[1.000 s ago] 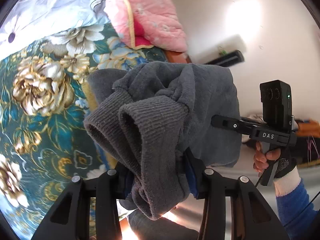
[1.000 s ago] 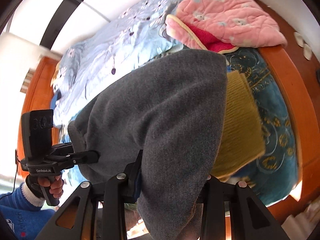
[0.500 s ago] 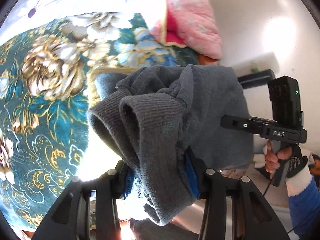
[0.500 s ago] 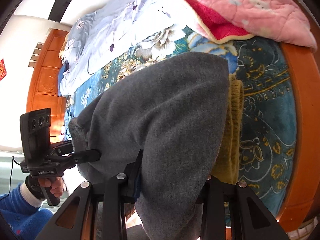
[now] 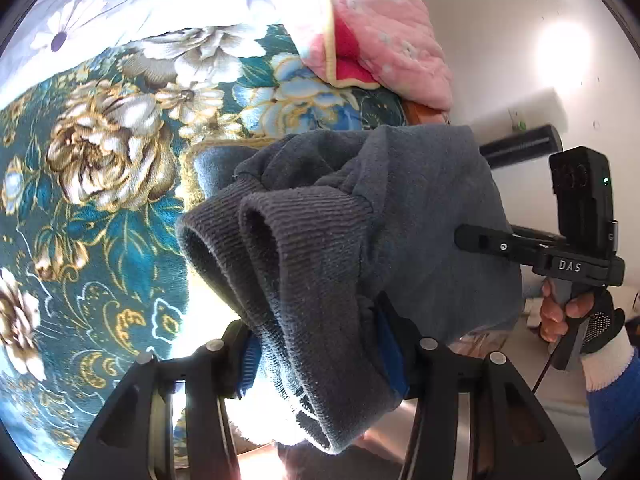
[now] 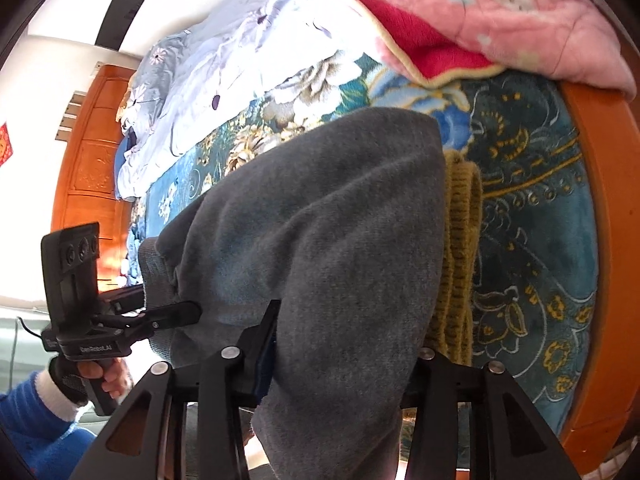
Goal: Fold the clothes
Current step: 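Carry the lifted sweatpants with both grippers toward the clothes stack by the pink quilt, then lower the sweatpants onto the mustard and blue clothes stack with both grippers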
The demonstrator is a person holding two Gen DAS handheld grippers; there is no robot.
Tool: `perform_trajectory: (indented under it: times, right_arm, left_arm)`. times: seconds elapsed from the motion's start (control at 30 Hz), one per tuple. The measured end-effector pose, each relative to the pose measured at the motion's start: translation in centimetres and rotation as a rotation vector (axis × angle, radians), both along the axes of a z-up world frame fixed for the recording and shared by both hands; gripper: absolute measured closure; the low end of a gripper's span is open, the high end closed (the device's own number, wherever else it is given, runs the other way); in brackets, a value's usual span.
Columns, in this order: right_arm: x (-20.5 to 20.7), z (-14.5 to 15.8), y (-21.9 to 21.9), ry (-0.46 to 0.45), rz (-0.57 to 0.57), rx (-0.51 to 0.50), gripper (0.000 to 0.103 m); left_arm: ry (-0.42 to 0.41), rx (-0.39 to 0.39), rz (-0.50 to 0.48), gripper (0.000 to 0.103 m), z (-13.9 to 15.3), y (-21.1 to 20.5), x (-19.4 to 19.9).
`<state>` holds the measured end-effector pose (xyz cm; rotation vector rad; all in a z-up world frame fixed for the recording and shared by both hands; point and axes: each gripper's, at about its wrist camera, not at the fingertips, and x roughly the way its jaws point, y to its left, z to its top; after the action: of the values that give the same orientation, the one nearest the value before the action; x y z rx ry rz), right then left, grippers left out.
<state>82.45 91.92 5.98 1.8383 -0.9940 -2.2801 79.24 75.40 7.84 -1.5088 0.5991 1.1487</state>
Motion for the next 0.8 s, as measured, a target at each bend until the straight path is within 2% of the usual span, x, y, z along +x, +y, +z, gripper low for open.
perform_trajectory:
  times: [0.2, 0.43, 0.5, 0.63, 0.7, 0.8]
  right_arm:
    - [1.2, 2.3, -1.9, 0.018, 0.001, 0.14, 0.044]
    - [3.2, 4.9, -1.7, 0.048, -0.073, 0.232, 0.042]
    - [3.7, 5.9, -1.6, 0.064, -0.099, 0.251, 0.042]
    - [3.9, 8.1, -1.9, 0.116, -0.129, 0.276, 0.042]
    - [3.6, 8.9, -2.5, 0.14, -0.129, 0.278, 0.042]
    - [2.6, 9.4, -3.4, 0.155, -0.114, 0.269, 0.044]
  left_arm:
    - [0.072, 0.007, -0.062, 0.044, 1.1, -0.5, 0.0]
    - [0.156, 0.051, -0.036, 0.041, 3.1, -2.0, -1.9]
    - [0.202, 0.075, -0.019, 0.041, 3.8, -2.2, -2.3]
    - [0.291, 0.191, -0.023, 0.041, 7.1, -2.8, -2.0]
    - [0.288, 0.235, -0.05, 0.041, 8.3, -2.4, -1.2]
    - [0.236, 0.27, -0.106, 0.041, 8.7, -1.4, 0.7]
